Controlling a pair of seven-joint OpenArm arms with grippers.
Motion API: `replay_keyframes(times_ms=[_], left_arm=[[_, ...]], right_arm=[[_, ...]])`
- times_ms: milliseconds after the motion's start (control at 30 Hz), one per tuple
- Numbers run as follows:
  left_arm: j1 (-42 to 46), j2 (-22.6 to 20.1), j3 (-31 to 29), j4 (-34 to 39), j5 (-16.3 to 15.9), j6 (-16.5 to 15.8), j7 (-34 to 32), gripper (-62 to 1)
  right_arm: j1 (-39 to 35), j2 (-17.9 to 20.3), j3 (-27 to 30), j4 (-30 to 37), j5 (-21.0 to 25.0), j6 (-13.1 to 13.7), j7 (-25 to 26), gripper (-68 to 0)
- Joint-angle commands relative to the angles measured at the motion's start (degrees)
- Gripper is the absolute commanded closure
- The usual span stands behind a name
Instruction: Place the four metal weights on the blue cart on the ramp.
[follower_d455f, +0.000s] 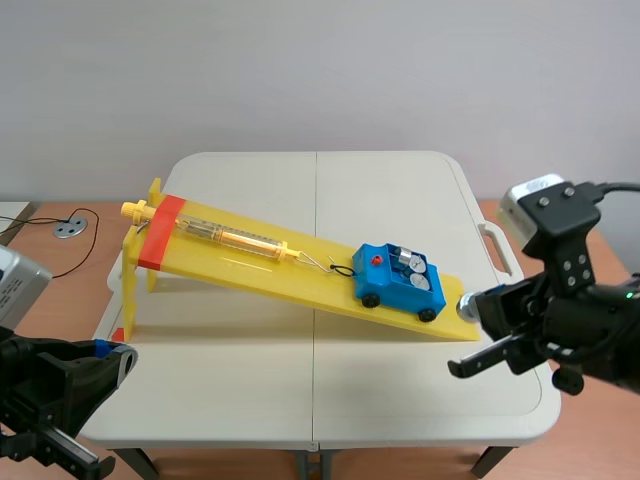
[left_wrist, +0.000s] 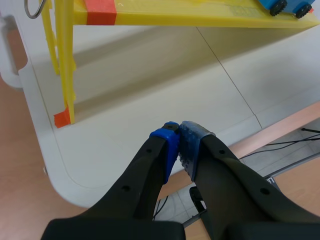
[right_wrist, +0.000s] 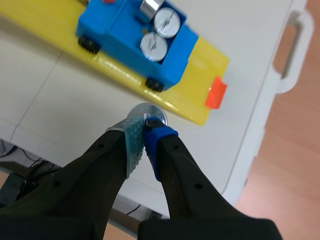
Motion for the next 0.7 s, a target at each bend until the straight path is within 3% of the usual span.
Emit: replay_keyframes(times_ms=[0, 267, 667], left_arm=[[-1.9, 0.3, -0.8, 3.3, -3.0, -1.2, -5.7, -2.7], [-1.9, 0.3, -0.8, 3.3, -3.0, -1.2, -5.6, -2.7], [-1.9, 0.3, -0.8, 3.3, -3.0, -1.2, -5.5, -2.7]], right_arm=[[3.8, 2.6, 1.6, 6.2, 4.1, -0.2, 6.2, -0.7], [10.0, 1.4, 1.4, 5.3, 4.1, -4.0, 4.2, -0.7], [19.6, -3.6, -2.4, -5.1, 4.9, -4.1, 4.7, -0.7]])
